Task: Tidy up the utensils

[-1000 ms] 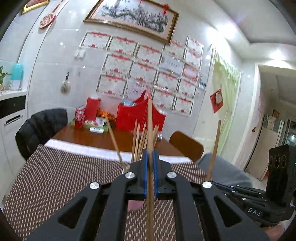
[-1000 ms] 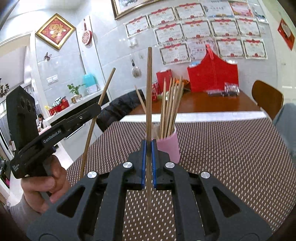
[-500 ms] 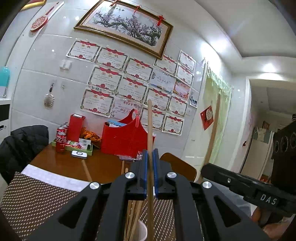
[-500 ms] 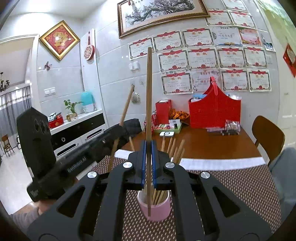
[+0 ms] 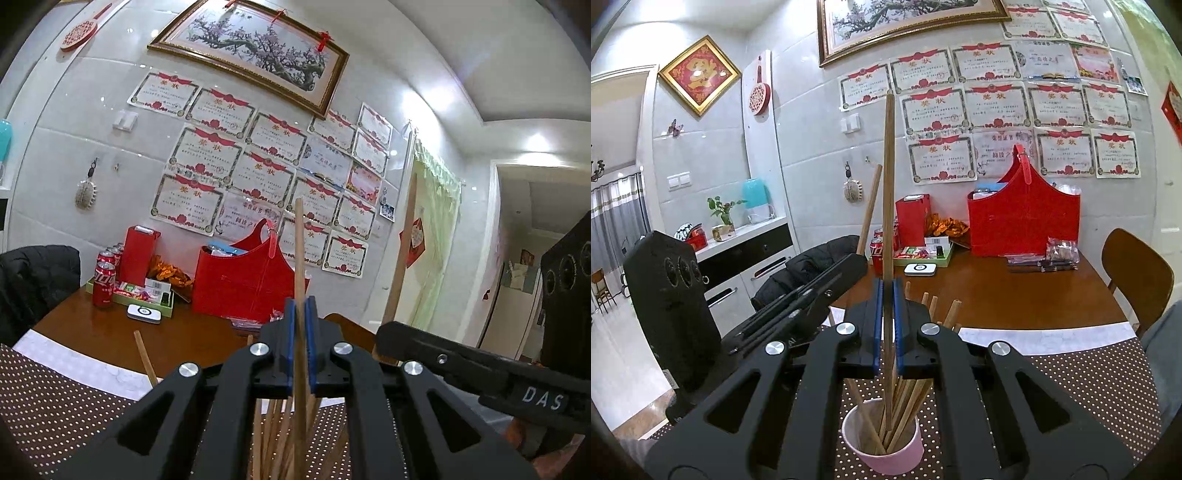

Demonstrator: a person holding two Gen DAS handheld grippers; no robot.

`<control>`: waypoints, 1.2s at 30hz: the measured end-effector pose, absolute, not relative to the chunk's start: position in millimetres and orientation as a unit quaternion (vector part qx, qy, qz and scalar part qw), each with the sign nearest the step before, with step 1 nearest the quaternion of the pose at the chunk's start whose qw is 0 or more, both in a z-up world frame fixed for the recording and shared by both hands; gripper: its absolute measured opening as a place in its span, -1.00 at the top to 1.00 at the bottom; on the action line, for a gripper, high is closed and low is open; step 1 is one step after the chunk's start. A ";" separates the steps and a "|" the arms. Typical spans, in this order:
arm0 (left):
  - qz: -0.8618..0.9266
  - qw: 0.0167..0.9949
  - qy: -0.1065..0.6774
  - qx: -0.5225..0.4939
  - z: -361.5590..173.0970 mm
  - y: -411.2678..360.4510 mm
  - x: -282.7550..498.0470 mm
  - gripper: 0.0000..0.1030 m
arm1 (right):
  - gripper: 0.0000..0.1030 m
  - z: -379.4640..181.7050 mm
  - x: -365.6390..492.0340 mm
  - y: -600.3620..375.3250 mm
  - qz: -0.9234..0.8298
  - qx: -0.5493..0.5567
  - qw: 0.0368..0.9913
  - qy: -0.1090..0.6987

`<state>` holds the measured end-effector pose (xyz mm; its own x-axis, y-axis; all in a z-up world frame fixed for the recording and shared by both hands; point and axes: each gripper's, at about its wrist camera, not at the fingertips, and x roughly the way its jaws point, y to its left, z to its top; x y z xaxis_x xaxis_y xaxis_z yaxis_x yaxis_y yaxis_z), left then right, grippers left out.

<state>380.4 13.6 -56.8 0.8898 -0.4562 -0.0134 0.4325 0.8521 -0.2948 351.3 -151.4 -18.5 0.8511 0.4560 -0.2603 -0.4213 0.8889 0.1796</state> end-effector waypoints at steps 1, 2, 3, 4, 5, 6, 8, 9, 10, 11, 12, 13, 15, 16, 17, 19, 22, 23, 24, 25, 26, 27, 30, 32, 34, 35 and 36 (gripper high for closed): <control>-0.231 0.961 0.044 -0.144 -61.5 13.3 382.9 0.89 | 0.89 -21.1 354.3 -151.0 0.228 0.058 0.960 0.152; -0.230 0.961 0.048 -0.145 -66.8 13.1 385.6 0.89 | 0.89 -23.6 356.4 -150.9 0.228 0.059 0.960 0.155; -0.229 0.961 0.051 -0.145 -71.3 13.0 387.4 0.89 | 0.89 -26.3 358.3 -150.5 0.228 0.060 0.959 0.158; -0.226 0.961 0.056 -0.145 -77.0 13.0 389.4 0.89 | 0.89 -29.3 359.9 -150.3 0.227 0.060 0.959 0.161; -0.224 0.961 0.062 -0.147 -83.5 13.4 391.4 0.89 | 0.89 -33.8 361.7 -149.4 0.227 0.059 0.958 0.167; -0.222 0.962 0.066 -0.148 -88.2 13.8 392.7 0.89 | 0.89 -38.3 363.3 -148.6 0.226 0.058 0.957 0.173; -0.213 0.963 0.077 -0.148 -97.6 14.7 394.6 0.89 | 0.87 -47.4 367.0 -148.6 0.223 0.061 0.954 0.189; -0.209 0.963 0.080 -0.149 -100.7 16.1 394.6 0.88 | 0.87 -50.3 369.0 -149.3 0.225 0.064 0.953 0.195; -0.208 0.963 0.087 -0.149 -102.5 17.8 394.6 0.82 | 0.86 -53.4 371.0 -149.9 0.226 0.067 0.950 0.203; -0.207 0.963 0.092 -0.147 -102.5 19.5 393.1 0.46 | 0.76 -55.7 372.0 -151.4 0.224 0.070 0.949 0.209; -0.203 0.964 0.092 -0.146 -101.6 21.1 391.1 0.20 | 0.60 -56.4 371.5 -153.6 0.221 0.073 0.949 0.211; -0.191 0.967 0.086 -0.145 -98.9 24.5 385.4 -0.22 | -0.07 -55.7 369.4 -157.3 0.219 0.080 0.949 0.211; -0.178 0.971 0.078 -0.143 -93.0 30.2 376.0 -0.48 | -0.80 -51.2 362.1 -165.5 0.212 0.098 0.953 0.194; -0.173 0.972 0.078 -0.140 -88.9 33.1 371.3 -0.55 | -0.80 -47.9 357.6 -169.8 0.209 0.106 0.955 0.181; -0.166 0.974 0.080 -0.135 -84.4 35.2 366.4 -0.61 | -0.81 -44.8 354.3 -172.6 0.210 0.111 0.955 0.177; -0.156 0.976 0.083 -0.125 -76.7 37.5 358.0 -0.65 | -0.88 -40.1 351.8 -175.8 0.207 0.118 0.955 0.178; -0.151 0.980 0.074 -0.109 -65.1 42.2 340.3 -0.66 | -0.88 -35.3 346.2 -176.6 0.194 0.115 0.957 0.181; -0.148 0.981 0.070 -0.105 -62.9 44.5 335.1 -0.66 | -0.88 -34.2 343.2 -176.7 0.191 0.114 0.958 0.181; -0.144 0.982 0.071 -0.104 -61.4 46.6 332.1 -0.66 | -0.88 -33.4 340.5 -177.1 0.190 0.116 0.958 0.180; -0.141 0.982 0.073 -0.105 -60.5 48.9 329.8 -0.66 | -0.88 -32.8 337.6 -178.0 0.189 0.119 0.958 0.179; -0.139 0.982 0.075 -0.107 -60.2 52.4 327.7 -0.66 | -0.88 -32.2 334.2 -178.5 0.192 0.122 0.957 0.179; -0.133 0.982 0.080 -0.111 -60.5 57.0 325.7 -0.66 | -0.88 -31.0 332.0 -178.6 0.193 0.122 0.957 0.178; -0.118 0.980 0.097 -0.126 -64.0 70.1 323.9 -0.66 | -0.88 -29.8 323.8 -177.1 0.195 0.113 0.958 0.178; -0.101 0.979 0.114 -0.134 -68.4 77.8 324.5 -0.66 | -0.88 -29.9 322.2 -176.4 0.197 0.109 0.958 0.180; -0.083 0.977 0.134 -0.142 -74.2 85.9 326.6 -0.66 | -0.88 -31.0 321.0 -176.3 0.197 0.108 0.958 0.181; -0.067 0.976 0.147 -0.143 -78.4 89.6 328.5 -0.66 | -0.88 -32.3 320.4 -176.7 0.198 0.108 0.957 0.183; -0.058 0.976 0.156 -0.143 -82.3 92.6 329.6 -0.66 | -0.88 -33.9 319.9 -177.1 0.199 0.107 0.957 0.184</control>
